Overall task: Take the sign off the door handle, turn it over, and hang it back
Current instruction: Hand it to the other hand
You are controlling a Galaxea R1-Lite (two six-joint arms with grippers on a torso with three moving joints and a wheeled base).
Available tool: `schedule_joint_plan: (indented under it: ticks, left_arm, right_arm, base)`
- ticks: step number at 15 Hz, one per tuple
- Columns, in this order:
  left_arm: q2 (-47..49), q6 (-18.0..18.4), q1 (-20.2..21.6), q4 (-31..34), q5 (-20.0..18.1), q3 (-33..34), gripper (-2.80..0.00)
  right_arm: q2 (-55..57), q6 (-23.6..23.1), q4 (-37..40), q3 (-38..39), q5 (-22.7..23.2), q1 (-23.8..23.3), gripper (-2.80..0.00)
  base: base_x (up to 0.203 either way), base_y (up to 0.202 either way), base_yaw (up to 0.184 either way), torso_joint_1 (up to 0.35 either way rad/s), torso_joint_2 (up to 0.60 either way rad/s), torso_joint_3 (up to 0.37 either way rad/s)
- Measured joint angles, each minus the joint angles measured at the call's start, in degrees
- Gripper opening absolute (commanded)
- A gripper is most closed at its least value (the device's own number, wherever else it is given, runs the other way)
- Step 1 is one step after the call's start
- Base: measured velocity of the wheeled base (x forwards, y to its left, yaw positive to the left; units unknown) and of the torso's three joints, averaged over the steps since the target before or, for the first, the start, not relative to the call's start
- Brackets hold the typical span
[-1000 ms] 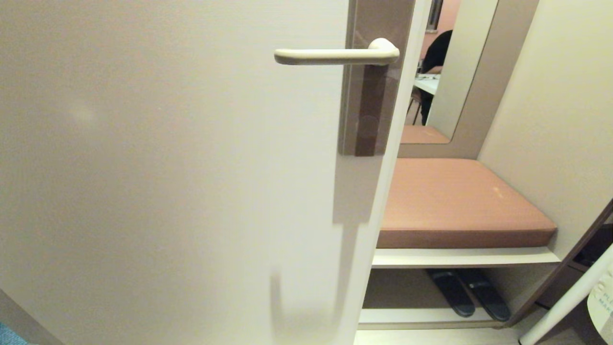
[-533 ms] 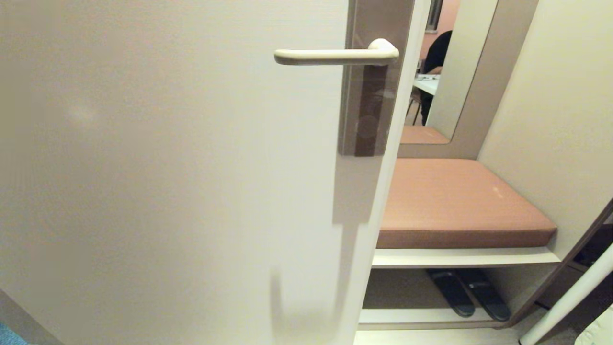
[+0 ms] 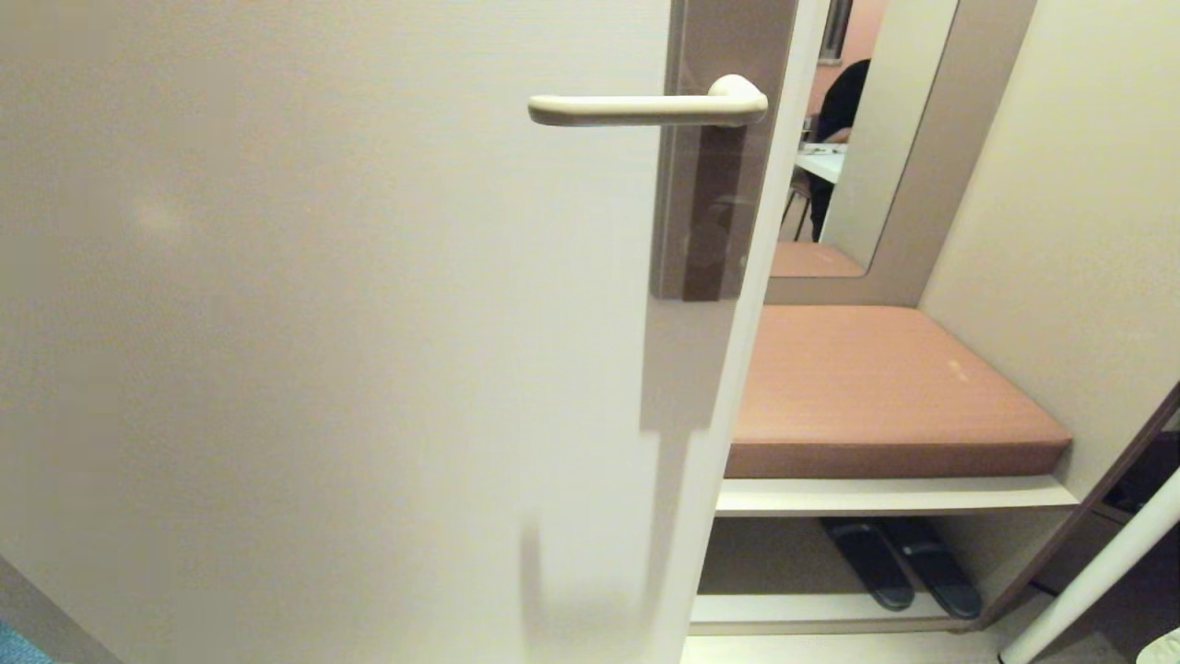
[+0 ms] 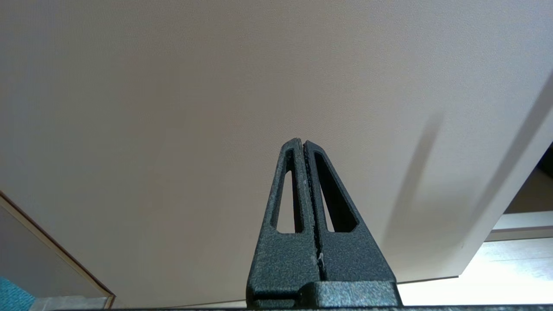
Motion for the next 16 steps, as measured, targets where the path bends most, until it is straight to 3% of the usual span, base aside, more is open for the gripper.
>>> schedule_joint_plan:
  ticks: [16]
  left_arm:
    - [0.0, 0.0, 0.0, 0.0, 0.0, 0.0, -2.80]
  right_arm:
    - [-1.0, 0.3, 0.1, 0.0, -0.1, 0.0, -2.80]
  base:
    - [0.000, 0.000, 0.000, 0.000, 0.00, 0.000]
